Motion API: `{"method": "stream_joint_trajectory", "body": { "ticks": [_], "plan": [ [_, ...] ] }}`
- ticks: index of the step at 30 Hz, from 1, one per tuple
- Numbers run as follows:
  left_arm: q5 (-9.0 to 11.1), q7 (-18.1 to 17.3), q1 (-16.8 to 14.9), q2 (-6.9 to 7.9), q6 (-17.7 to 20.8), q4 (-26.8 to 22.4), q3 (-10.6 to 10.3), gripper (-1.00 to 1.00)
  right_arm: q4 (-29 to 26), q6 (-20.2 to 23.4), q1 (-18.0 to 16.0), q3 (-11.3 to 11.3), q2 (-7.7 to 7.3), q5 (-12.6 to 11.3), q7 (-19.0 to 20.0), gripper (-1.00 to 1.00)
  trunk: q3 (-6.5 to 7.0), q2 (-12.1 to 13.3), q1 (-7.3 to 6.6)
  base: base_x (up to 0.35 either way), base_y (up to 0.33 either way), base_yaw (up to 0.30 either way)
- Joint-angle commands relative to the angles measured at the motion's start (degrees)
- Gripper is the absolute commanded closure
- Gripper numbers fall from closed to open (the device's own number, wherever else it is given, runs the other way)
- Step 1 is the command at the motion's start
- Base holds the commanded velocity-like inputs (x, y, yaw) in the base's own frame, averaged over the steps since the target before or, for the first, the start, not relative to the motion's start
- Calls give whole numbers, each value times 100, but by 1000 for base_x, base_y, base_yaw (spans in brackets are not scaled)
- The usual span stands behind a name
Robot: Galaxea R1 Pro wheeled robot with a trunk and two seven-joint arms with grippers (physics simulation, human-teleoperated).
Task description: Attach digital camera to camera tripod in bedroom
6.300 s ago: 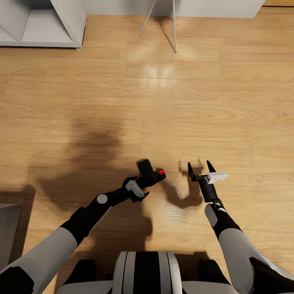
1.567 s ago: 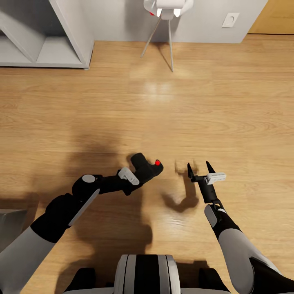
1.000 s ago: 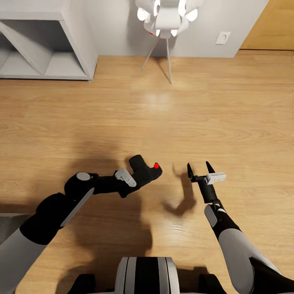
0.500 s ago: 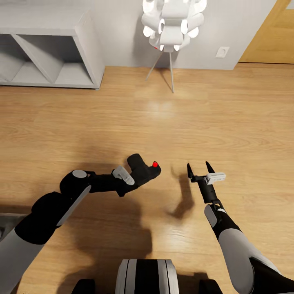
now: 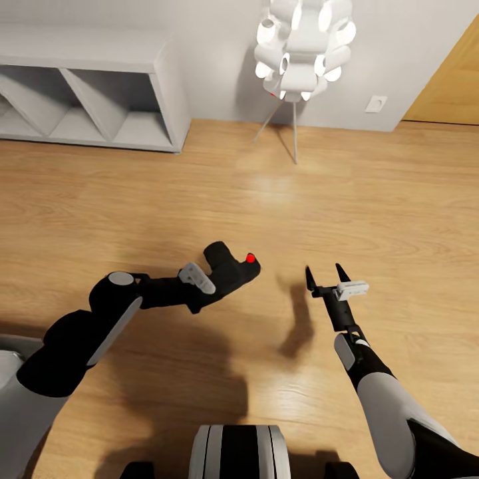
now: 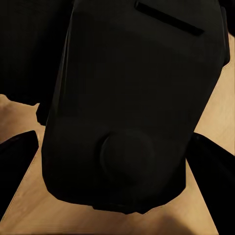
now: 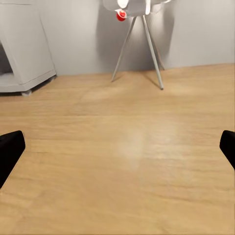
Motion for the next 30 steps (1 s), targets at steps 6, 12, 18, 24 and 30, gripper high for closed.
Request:
{"method": "stream_joint_trajectory", "body": {
  "ticks": [6,12,18,24,30],
  "plan": [
    [39,-2,-8,9,59,-15,68,100,46,129,11,-29,-17,-26,57,-100,78,7,-16,0,0,134],
    [49,-270,-11,9,176,-18,231,100,80,179,30,-34,-102,-25,56,-100,158,15,-32,0,0,107],
    [55,-680,-10,10,568,-13,369,100,124,207,111,-37,-467,-25,63,-100,236,23,-47,0,0,96],
    [56,-881,-5,-1,779,-11,416,100,177,219,216,-38,-714,-25,65,-100,315,31,-63,0,0,95],
    [55,-944,-6,-50,870,23,422,100,200,216,296,-38,-966,-25,64,-100,393,39,-78,0,0,95]
  ]
}}
